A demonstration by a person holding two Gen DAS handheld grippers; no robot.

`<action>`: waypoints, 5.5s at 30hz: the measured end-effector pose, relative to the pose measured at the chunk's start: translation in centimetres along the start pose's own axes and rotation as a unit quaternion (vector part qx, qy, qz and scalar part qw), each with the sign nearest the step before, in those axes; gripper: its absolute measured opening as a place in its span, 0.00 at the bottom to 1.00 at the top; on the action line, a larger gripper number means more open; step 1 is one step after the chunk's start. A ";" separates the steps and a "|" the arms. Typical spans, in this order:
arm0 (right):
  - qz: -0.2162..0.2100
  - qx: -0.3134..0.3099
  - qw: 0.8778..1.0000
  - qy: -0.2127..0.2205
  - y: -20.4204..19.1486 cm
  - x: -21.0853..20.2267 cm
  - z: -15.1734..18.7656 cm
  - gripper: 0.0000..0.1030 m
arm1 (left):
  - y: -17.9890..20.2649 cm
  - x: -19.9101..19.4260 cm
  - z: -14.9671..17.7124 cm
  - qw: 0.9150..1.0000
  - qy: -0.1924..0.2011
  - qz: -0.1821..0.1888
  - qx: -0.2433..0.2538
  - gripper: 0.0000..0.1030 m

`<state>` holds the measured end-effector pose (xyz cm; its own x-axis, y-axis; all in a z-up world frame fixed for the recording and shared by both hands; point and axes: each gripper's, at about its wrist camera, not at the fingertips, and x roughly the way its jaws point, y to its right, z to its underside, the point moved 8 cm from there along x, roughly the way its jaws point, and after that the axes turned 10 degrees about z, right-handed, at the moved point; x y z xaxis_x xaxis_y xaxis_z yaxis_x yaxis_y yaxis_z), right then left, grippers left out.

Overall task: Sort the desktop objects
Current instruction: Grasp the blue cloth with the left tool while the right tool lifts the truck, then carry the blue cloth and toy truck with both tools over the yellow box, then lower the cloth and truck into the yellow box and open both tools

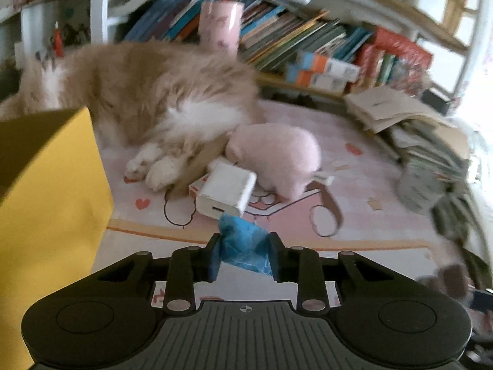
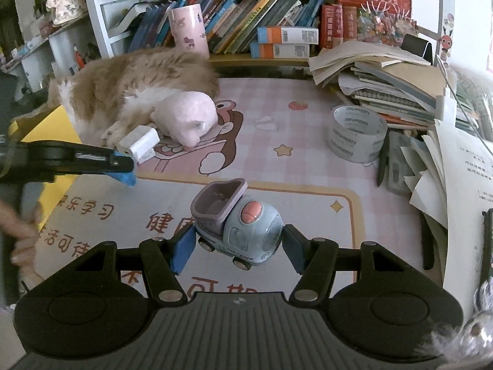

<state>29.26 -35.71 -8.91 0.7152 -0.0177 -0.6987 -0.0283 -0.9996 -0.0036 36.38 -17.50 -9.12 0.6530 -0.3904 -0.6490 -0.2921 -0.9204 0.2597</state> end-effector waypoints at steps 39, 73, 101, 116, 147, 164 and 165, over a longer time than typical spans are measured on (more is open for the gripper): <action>-0.049 -0.046 0.998 0.014 -17.2 -13.8 7.3 0.57 | -5.7 -24.9 11.3 0.998 0.042 0.048 0.011 0.28; -0.107 -0.129 0.986 0.014 -31.8 -18.3 11.9 0.57 | -14.6 -33.0 16.3 0.999 0.045 0.013 -0.006 0.28; -0.133 -0.147 0.979 0.051 -34.6 -14.0 2.0 0.57 | -18.6 -30.1 7.5 0.994 0.112 -0.010 -0.017 0.28; -0.135 -0.168 0.971 0.102 -33.8 -6.0 -9.9 0.57 | -21.2 -22.8 -1.5 0.990 0.125 -0.065 0.017 0.28; -0.141 -0.329 0.933 -0.016 -39.9 7.8 -10.2 0.57 | -21.5 -12.3 0.7 0.996 -0.028 -0.063 0.048 0.39; -0.143 -0.236 0.959 0.070 -37.1 1.5 -13.0 0.65 | -19.8 -20.2 -1.9 0.988 0.097 -0.100 0.066 0.86; -0.141 -0.231 0.960 0.078 -36.9 0.8 -13.1 0.65 | -19.7 -20.6 -1.9 0.988 0.102 -0.099 0.068 0.86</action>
<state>40.09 0.84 0.04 0.7454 0.2874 -0.6014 0.4685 -0.8677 0.1660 30.01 8.69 0.52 0.8295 -0.2118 -0.5169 -0.2272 -0.9732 0.0341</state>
